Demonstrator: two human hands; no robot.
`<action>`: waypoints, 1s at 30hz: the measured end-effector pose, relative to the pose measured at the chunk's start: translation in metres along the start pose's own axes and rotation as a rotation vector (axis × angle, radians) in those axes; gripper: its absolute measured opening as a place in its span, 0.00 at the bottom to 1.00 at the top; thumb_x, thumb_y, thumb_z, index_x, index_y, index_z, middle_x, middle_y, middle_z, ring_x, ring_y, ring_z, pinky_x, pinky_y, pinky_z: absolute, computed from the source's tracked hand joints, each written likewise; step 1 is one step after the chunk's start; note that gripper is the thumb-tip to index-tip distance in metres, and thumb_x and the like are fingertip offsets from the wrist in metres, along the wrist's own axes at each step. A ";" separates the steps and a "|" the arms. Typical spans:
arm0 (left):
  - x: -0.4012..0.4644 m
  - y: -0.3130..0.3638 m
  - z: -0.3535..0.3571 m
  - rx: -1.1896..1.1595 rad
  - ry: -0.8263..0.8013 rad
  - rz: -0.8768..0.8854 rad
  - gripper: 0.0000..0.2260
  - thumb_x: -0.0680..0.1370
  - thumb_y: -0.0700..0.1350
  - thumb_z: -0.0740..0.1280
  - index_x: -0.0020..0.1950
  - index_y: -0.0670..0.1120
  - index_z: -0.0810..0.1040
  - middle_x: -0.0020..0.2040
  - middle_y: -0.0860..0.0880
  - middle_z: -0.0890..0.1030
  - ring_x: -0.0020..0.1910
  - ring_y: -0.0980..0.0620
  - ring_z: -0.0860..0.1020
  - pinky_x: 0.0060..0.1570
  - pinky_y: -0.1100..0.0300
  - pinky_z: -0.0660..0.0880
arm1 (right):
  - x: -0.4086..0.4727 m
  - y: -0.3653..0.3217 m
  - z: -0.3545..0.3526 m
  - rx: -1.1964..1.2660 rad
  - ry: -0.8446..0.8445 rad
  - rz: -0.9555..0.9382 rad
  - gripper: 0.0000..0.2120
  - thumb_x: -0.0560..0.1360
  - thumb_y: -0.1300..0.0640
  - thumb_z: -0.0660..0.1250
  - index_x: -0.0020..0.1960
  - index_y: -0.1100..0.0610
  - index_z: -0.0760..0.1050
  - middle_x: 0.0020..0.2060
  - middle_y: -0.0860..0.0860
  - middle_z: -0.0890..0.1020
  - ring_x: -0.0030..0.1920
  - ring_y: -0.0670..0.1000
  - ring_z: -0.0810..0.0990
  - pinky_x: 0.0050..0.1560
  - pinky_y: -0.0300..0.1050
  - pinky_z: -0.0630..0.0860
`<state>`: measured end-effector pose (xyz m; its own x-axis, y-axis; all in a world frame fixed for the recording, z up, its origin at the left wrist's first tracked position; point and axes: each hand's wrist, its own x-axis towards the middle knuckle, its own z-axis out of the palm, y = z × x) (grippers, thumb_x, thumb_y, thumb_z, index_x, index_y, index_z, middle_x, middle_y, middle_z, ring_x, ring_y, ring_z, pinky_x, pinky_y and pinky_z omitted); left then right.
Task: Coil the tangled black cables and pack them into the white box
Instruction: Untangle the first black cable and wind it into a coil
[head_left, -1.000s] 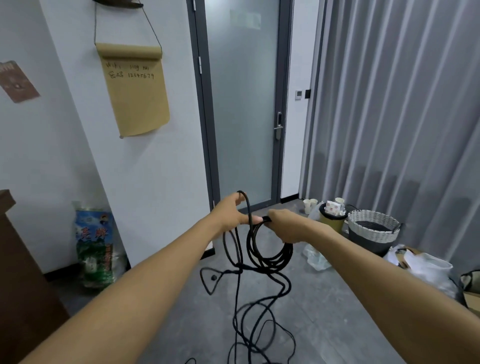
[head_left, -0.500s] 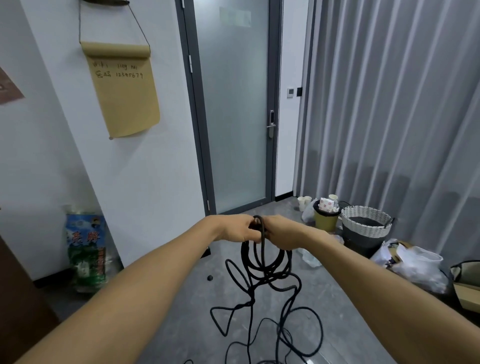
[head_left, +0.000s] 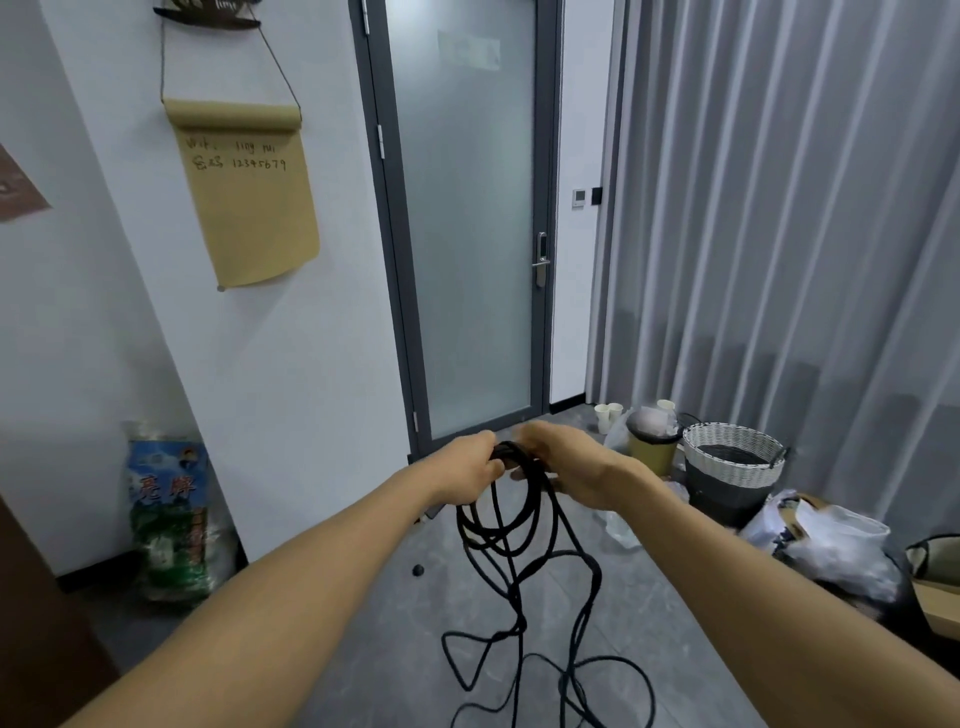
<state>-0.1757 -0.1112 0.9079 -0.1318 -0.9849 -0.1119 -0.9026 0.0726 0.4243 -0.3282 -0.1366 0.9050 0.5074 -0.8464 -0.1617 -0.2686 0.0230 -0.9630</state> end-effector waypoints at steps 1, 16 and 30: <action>0.001 -0.001 -0.001 -0.012 0.001 -0.003 0.06 0.81 0.44 0.55 0.53 0.44 0.70 0.45 0.45 0.76 0.43 0.46 0.77 0.43 0.52 0.73 | 0.003 -0.002 0.005 -0.046 0.059 -0.003 0.14 0.79 0.52 0.58 0.48 0.59 0.79 0.41 0.52 0.81 0.41 0.48 0.77 0.44 0.43 0.70; -0.024 -0.037 -0.027 -0.362 0.273 -0.091 0.11 0.82 0.50 0.56 0.42 0.47 0.64 0.37 0.46 0.71 0.30 0.51 0.73 0.36 0.56 0.71 | 0.025 -0.024 0.026 -0.519 0.294 -0.272 0.14 0.80 0.49 0.56 0.51 0.59 0.75 0.42 0.51 0.76 0.43 0.50 0.75 0.42 0.42 0.68; -0.043 -0.032 -0.046 -0.653 0.335 0.073 0.10 0.82 0.49 0.56 0.48 0.44 0.68 0.30 0.50 0.68 0.23 0.57 0.68 0.36 0.57 0.72 | 0.021 -0.034 0.052 -0.185 0.105 -0.395 0.09 0.78 0.56 0.63 0.58 0.55 0.73 0.49 0.52 0.80 0.48 0.51 0.77 0.56 0.47 0.73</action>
<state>-0.1219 -0.0786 0.9407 0.0439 -0.9839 0.1735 -0.4549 0.1349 0.8803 -0.2653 -0.1274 0.9227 0.5170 -0.8208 0.2430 -0.2178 -0.4006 -0.8900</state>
